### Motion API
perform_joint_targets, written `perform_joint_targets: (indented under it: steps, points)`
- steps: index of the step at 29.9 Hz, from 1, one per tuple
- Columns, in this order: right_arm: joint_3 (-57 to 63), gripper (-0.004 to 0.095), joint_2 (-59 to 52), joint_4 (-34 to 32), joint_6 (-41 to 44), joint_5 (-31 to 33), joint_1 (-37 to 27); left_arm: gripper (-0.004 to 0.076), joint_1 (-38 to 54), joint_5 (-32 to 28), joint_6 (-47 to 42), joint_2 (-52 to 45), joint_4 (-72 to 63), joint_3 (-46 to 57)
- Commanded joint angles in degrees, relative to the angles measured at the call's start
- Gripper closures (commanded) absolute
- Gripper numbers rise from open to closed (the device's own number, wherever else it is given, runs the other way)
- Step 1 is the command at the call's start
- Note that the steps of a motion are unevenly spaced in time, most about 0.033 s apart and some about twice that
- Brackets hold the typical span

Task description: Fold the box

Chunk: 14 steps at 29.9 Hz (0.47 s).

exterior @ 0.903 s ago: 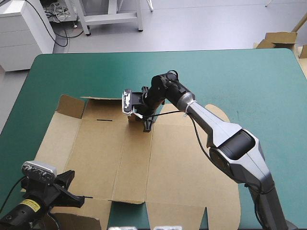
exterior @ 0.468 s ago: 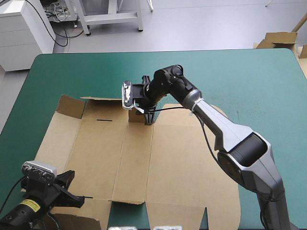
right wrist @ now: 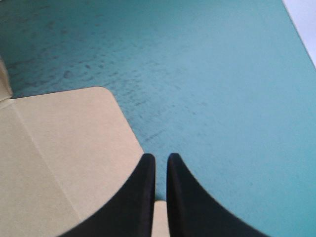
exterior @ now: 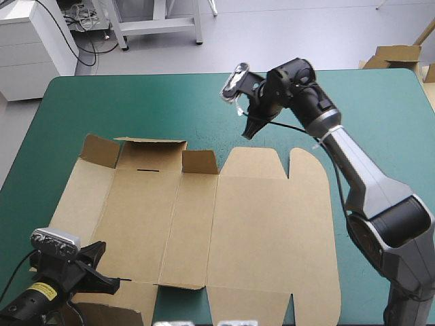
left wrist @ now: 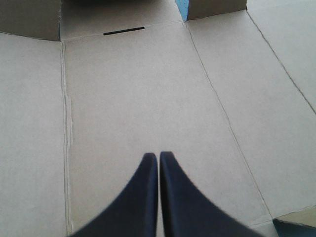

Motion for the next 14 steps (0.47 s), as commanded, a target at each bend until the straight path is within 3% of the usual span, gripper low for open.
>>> perform_joint_targets:
  steps: [1,6,14]
  points:
    - [-1.6,0.0928,-7.1,-0.9,6.4,-1.6,-4.4,0.0731,0.0,-3.8,-0.5,0.7,-1.1,-1.5]
    - [5.0,0.0928,-14.3,-0.6,14.9,-1.5,-11.6,0.0731,0.0,-3.8,-0.5,0.7,-1.1,-1.5]
    - [32.3,0.0928,-32.2,3.7,20.4,-1.5,-23.9,0.0731,0.0,-3.8,-0.5,0.7,-1.1,-1.5]
